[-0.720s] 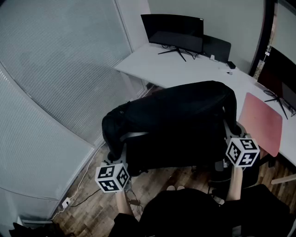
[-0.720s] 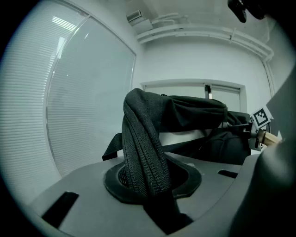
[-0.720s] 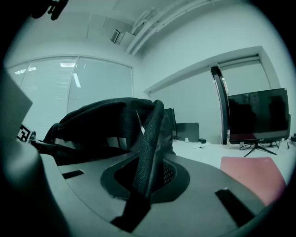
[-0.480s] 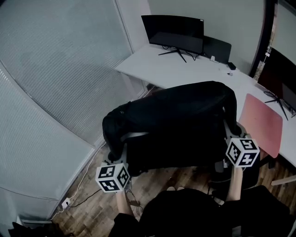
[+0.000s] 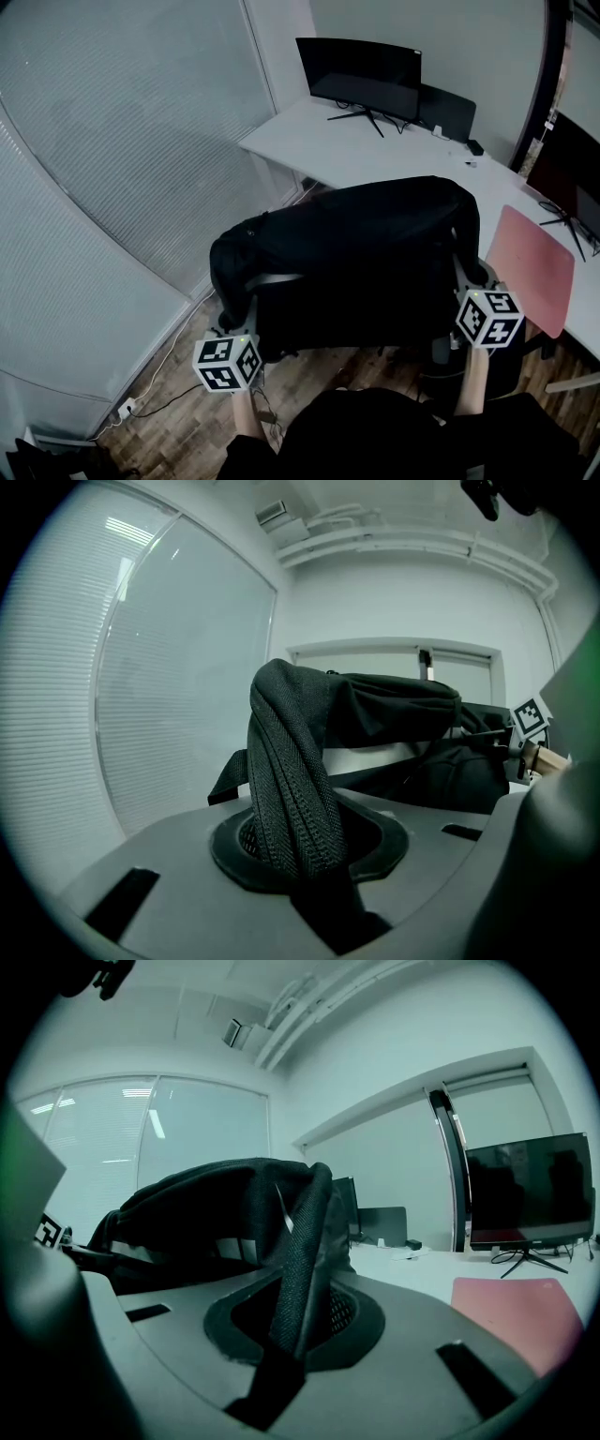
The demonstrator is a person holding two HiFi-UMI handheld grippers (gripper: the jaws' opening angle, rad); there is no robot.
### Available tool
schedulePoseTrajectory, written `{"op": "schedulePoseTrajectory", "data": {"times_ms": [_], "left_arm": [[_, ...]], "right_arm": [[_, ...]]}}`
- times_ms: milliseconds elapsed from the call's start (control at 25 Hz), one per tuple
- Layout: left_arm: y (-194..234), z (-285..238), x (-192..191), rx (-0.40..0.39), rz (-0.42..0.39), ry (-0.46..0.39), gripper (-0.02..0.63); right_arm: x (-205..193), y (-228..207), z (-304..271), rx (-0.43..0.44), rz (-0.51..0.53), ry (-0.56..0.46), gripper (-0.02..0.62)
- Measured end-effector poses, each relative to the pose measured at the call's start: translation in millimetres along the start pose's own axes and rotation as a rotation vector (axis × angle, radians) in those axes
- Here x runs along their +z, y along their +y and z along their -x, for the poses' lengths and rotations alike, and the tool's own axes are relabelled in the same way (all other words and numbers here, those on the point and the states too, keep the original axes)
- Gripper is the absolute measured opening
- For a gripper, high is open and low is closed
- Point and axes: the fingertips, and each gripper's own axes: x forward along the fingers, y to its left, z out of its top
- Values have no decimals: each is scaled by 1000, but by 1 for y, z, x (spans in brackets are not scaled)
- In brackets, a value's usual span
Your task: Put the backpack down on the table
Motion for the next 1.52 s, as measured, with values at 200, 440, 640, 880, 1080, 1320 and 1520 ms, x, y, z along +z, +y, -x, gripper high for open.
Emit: {"op": "schedulePoseTrajectory", "data": {"times_ms": [200, 440, 640, 880, 1080, 1320, 1520], "left_arm": [[-3, -5, -2, 15, 5, 8, 102], [-7, -13, -2, 37, 25, 25, 103], [2, -30, 1, 47, 34, 34, 103], [22, -66, 3, 36, 47, 43, 103], [49, -110, 13, 11, 38, 55, 103], [86, -173, 36, -32, 27, 74, 103], [115, -225, 51, -69, 16, 86, 103]], "right_arm": [[-1, -6, -9, 15, -13, 8, 37], [2, -14, -25, 40, -22, 25, 37], [5, -14, -49, 51, -26, 35, 37], [7, -11, -86, 42, -28, 44, 37], [9, -5, -129, 15, -43, 56, 37], [19, 3, -185, -31, -64, 66, 38], [24, 8, -231, -69, -81, 73, 37]]}}
